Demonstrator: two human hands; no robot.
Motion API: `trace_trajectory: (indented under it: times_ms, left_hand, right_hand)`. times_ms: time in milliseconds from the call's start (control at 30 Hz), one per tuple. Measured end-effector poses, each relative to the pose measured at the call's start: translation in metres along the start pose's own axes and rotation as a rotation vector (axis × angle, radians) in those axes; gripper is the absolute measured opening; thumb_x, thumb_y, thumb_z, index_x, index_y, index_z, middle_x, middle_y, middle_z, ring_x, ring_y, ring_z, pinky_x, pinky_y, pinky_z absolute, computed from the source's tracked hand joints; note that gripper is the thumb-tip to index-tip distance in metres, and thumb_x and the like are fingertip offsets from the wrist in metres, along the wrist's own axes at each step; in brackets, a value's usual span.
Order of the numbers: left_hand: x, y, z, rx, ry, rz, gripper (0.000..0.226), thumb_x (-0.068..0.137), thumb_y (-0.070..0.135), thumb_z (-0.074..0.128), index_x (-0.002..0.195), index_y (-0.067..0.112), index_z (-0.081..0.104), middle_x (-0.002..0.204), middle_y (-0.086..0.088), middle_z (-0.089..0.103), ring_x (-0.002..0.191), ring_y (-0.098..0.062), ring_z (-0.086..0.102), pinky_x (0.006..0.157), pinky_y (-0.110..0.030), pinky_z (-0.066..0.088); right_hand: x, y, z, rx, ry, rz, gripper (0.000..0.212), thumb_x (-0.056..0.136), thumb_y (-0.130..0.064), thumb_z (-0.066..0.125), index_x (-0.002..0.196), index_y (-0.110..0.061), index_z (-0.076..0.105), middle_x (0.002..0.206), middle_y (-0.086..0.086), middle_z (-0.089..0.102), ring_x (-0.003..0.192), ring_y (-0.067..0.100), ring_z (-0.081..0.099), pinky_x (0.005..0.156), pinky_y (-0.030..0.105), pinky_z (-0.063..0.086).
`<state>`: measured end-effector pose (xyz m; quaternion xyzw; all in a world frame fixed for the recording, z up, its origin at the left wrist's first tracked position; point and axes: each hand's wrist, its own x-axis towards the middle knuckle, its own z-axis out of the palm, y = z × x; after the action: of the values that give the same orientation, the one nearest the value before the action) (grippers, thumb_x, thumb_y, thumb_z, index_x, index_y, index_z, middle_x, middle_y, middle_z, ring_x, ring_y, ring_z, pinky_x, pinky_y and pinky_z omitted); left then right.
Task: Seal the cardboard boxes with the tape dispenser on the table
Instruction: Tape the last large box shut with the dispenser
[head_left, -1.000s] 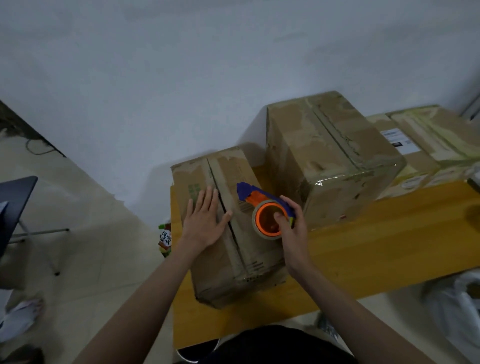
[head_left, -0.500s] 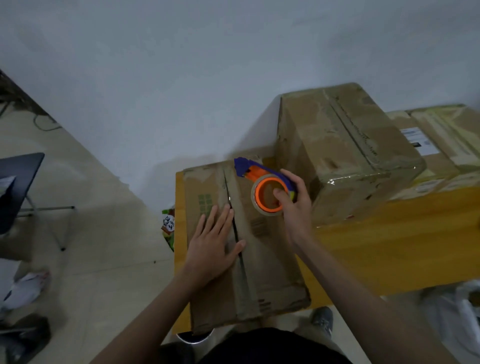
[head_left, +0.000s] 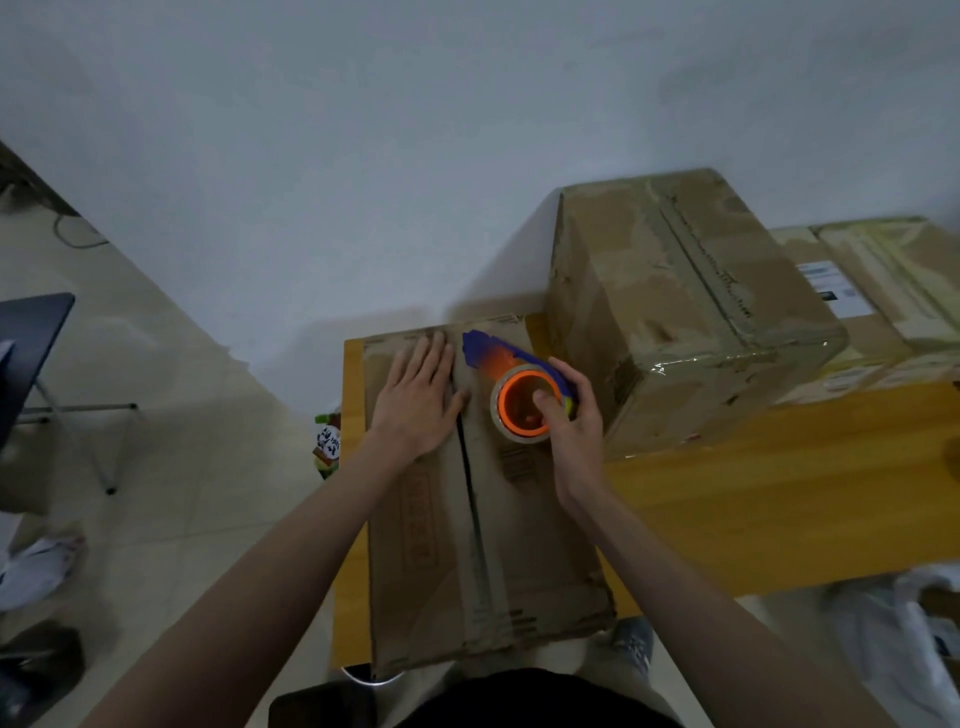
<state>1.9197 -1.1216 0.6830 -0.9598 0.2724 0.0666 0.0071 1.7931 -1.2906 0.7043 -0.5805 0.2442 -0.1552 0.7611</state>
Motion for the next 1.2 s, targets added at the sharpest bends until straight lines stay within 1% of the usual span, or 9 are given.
trace_trajectory:
  times_ms: [100, 267, 367, 433, 467, 533, 667, 900, 1200]
  left_hand:
    - [-0.014, -0.001, 0.007, -0.026, 0.018, 0.017, 0.078, 0.097, 0.065, 0.0, 0.16, 0.019, -0.006, 0.168, 0.0, -0.011, 0.153, -0.016, -0.015, 0.126, -0.039, -0.006]
    - [-0.046, 0.007, 0.01, -0.036, 0.008, 0.035, 0.073, 0.103, 0.06, 0.013, 0.16, 0.018, -0.001, 0.166, 0.002, -0.008, 0.154, -0.018, -0.011, 0.126, -0.04, -0.004]
    - [-0.04, 0.011, -0.004, -0.041, 0.126, 0.057, 0.061, 0.105, 0.051, 0.025, 0.15, 0.013, 0.039, 0.154, -0.001, 0.04, 0.145, -0.025, 0.033, 0.122, -0.04, 0.024]
    - [-0.019, 0.01, -0.013, -0.051, 0.192, 0.045, 0.052, 0.103, 0.044, 0.031, 0.136, 0.011, 0.052, 0.136, -0.005, 0.053, 0.132, -0.025, 0.046, 0.115, -0.039, 0.032]
    - [-0.008, 0.009, -0.016, -0.064, 0.185, 0.046, 0.054, 0.104, 0.044, 0.031, 0.142, 0.01, 0.048, 0.144, -0.007, 0.049, 0.139, -0.026, 0.04, 0.118, -0.039, 0.028]
    - [0.008, 0.008, -0.012, -0.077, 0.098, 0.066, 0.065, 0.105, 0.049, 0.024, 0.158, 0.012, 0.022, 0.166, -0.006, 0.021, 0.154, -0.023, 0.012, 0.126, -0.04, 0.011]
    - [0.001, 0.016, 0.005, -0.067, -0.028, 0.078, 0.074, 0.102, 0.058, 0.009, 0.16, 0.015, -0.007, 0.167, -0.005, -0.01, 0.154, -0.017, -0.011, 0.126, -0.039, -0.003]
    - [-0.073, 0.024, 0.024, -0.075, -0.033, 0.169, 0.081, 0.1, 0.067, 0.008, 0.159, 0.015, -0.012, 0.167, -0.002, -0.018, 0.153, -0.014, -0.019, 0.127, -0.041, 0.0]
    - [-0.118, 0.027, 0.025, -0.043, -0.097, 0.239, 0.111, 0.085, 0.09, 0.017, 0.157, 0.012, -0.018, 0.163, -0.003, -0.029, 0.15, -0.014, -0.028, 0.123, -0.035, -0.013]
  right_hand:
    - [-0.001, 0.001, 0.001, 0.006, -0.008, 0.003, 0.041, 0.095, -0.016, 0.067, 0.132, -0.031, 0.057, 0.128, -0.009, 0.057, 0.117, 0.013, 0.061, 0.096, 0.04, 0.057]
    - [0.001, 0.002, 0.002, 0.039, 0.011, 0.007, 0.041, 0.094, -0.015, 0.067, 0.131, -0.03, 0.058, 0.131, -0.003, 0.058, 0.118, 0.016, 0.061, 0.097, 0.041, 0.056]
    - [0.0, 0.003, 0.001, 0.038, 0.001, 0.012, 0.041, 0.094, -0.016, 0.068, 0.131, -0.033, 0.058, 0.132, -0.003, 0.057, 0.119, 0.017, 0.06, 0.095, 0.038, 0.057]
    - [-0.001, 0.002, -0.001, 0.024, -0.014, 0.006, 0.042, 0.094, -0.015, 0.068, 0.131, -0.032, 0.058, 0.132, -0.003, 0.056, 0.118, 0.015, 0.06, 0.09, 0.03, 0.058]
    - [-0.001, 0.001, -0.001, 0.024, -0.021, 0.003, 0.043, 0.094, -0.015, 0.068, 0.132, -0.03, 0.057, 0.132, -0.003, 0.056, 0.118, 0.014, 0.06, 0.087, 0.027, 0.058]
    - [-0.001, 0.001, -0.003, 0.028, -0.024, 0.006, 0.042, 0.094, -0.015, 0.068, 0.132, -0.03, 0.057, 0.131, -0.004, 0.056, 0.117, 0.014, 0.06, 0.086, 0.025, 0.057]
    - [0.002, 0.005, -0.007, 0.053, -0.027, 0.029, 0.042, 0.093, -0.019, 0.07, 0.131, -0.033, 0.059, 0.131, -0.002, 0.059, 0.119, 0.016, 0.061, 0.097, 0.037, 0.056]
    - [0.006, 0.009, -0.005, 0.07, -0.05, 0.048, 0.039, 0.092, -0.021, 0.071, 0.126, -0.037, 0.061, 0.134, 0.002, 0.06, 0.121, 0.019, 0.062, 0.102, 0.046, 0.053]
    - [0.004, 0.008, -0.003, 0.042, -0.054, 0.028, 0.038, 0.091, -0.023, 0.072, 0.122, -0.041, 0.064, 0.134, 0.004, 0.06, 0.121, 0.022, 0.062, 0.102, 0.049, 0.053]
